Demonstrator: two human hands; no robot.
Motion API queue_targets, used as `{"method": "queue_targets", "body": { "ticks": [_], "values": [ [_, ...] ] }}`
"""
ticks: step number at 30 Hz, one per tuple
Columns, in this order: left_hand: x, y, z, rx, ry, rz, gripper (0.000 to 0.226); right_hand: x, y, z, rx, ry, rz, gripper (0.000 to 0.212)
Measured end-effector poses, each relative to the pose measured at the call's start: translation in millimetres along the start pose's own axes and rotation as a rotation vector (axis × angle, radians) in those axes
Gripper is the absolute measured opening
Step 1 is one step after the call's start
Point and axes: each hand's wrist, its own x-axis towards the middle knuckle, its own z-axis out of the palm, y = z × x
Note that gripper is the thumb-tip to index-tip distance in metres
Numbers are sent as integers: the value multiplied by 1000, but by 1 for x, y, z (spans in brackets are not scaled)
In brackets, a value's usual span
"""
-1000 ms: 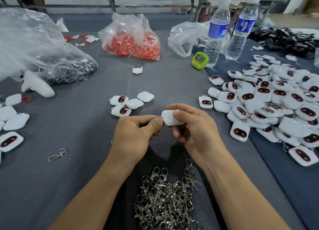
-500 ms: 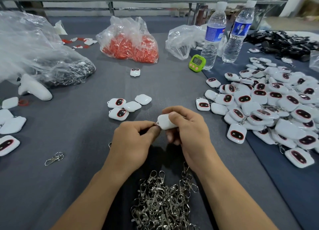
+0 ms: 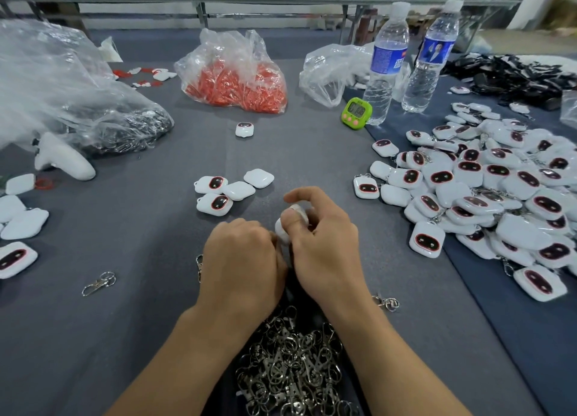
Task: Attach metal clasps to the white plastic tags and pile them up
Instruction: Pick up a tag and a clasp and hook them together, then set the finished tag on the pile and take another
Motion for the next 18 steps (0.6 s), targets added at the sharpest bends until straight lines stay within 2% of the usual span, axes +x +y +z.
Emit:
{"method": "queue_targets", "body": {
  "ticks": [3, 7, 10, 12, 15, 18],
  "values": [
    [-3, 0, 4, -194, 26, -121, 30, 3, 0, -2, 35, 50, 51, 14],
    [5, -5, 5, -705, -63, -320, 20, 9, -3, -8, 414, 13, 237, 11],
    [8, -2, 2, -932, -54, -387, 25, 13, -4, -9, 536, 13, 293, 9],
    [6, -2, 1, -871, -16, -381, 23, 13, -4, -11, 546, 2, 291, 8],
    [2, -5, 4, -529, 24, -265, 28, 11, -4, -13, 505, -62, 266, 12],
    [0, -5, 4, -306, 59, -183, 27, 10, -3, -14, 365, -131, 237, 13]
  ]
}}
